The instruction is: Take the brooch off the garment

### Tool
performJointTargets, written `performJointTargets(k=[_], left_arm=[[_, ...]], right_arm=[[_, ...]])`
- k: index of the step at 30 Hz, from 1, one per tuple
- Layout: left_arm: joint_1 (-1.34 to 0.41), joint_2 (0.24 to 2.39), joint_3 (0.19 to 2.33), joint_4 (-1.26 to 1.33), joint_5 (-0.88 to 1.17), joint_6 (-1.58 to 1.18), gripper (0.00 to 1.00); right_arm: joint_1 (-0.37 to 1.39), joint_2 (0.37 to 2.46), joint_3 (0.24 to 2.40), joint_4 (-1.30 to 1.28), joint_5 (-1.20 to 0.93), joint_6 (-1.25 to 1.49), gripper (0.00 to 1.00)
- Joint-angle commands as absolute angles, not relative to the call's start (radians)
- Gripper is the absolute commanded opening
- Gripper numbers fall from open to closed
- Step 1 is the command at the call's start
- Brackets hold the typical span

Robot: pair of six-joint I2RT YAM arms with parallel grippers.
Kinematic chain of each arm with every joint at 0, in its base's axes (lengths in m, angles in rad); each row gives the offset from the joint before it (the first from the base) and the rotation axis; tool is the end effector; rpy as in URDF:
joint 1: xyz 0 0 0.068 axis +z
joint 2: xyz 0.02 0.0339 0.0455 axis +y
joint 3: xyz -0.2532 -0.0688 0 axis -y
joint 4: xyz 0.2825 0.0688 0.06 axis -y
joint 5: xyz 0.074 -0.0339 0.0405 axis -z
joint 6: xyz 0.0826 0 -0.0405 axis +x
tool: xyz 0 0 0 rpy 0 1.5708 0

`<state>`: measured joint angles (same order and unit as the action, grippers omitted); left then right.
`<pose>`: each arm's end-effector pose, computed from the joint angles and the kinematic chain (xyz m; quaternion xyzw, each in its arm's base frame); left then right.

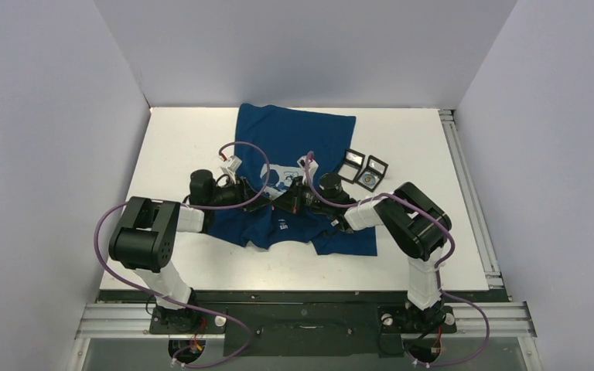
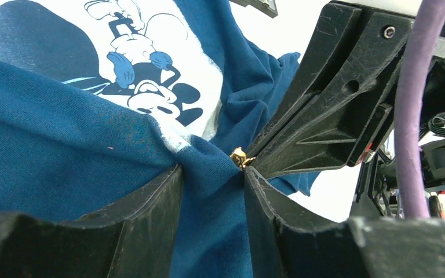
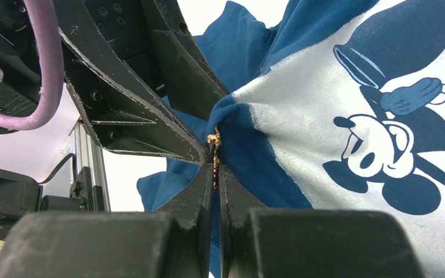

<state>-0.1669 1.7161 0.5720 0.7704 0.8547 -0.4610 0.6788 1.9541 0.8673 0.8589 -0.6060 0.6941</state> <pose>0.3324 -0.1192 0.0849 0.1208 0.7780 -0.4840 0.3820 0.3110 0.3113 0.0941 -0.1799 0.7487 0.5570 0.3112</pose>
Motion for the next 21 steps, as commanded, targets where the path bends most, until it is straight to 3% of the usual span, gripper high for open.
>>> performJointTargets(k=[1, 10, 21], left_arm=[[-0.168, 1.747, 0.609, 0.826, 0.851, -0.473, 0.37], [-0.156, 1.755, 0.619, 0.801, 0.841, -0.483, 0.21], [-0.127, 1.730, 0.616, 0.738, 0.842, -0.466, 0.16]], right_arm=[[0.683, 1.902, 0.865, 0.999, -0.655, 0.700, 0.00], [0.679, 1.899, 0.858, 1.002, -0.652, 0.696, 0.00], [0.657, 1.895, 0.846, 1.000, -0.632, 0.698, 0.00]])
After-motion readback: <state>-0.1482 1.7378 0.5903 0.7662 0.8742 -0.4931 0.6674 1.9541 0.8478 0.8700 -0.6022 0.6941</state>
